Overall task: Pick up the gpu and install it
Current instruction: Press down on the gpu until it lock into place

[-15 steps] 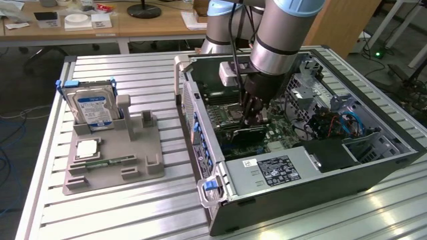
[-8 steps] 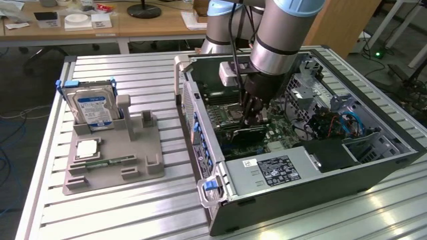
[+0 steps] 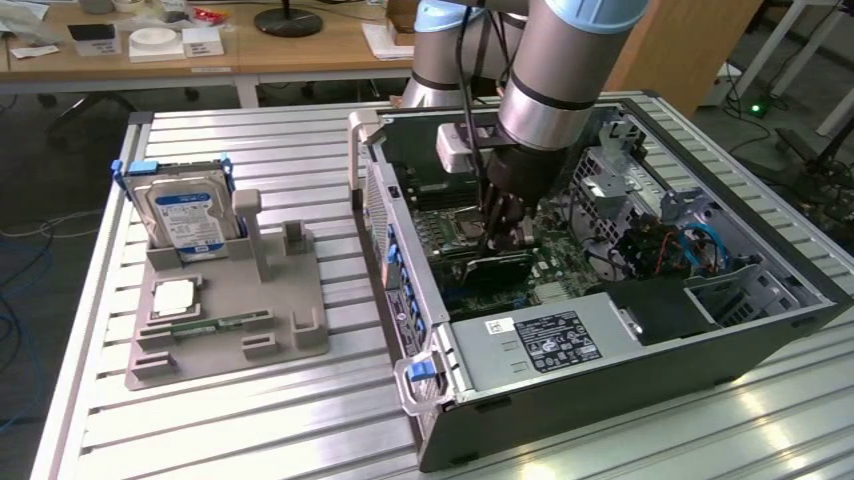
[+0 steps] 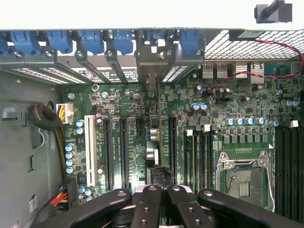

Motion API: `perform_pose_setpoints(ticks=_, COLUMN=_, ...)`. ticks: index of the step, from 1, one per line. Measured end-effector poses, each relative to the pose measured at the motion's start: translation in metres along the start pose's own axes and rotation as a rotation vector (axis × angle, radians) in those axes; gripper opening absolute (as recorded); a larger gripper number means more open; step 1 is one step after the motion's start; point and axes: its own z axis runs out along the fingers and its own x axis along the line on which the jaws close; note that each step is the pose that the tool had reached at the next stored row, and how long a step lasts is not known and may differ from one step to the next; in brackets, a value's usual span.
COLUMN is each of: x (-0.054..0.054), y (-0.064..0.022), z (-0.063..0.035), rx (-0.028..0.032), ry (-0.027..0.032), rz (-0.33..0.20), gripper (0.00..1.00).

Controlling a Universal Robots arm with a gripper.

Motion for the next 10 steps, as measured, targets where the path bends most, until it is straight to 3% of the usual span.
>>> perform_pose_setpoints(ticks=3, x=0.0, y=0.0063, z=0.0003, rx=0.0012, ry=-0.0002, rz=0.0, gripper=0.11)
perform_pose_setpoints(ticks=10, x=0.002, y=0.034, z=0.0016, rx=0.0016, ry=-0.0001, rz=0.0, gripper=0.11)
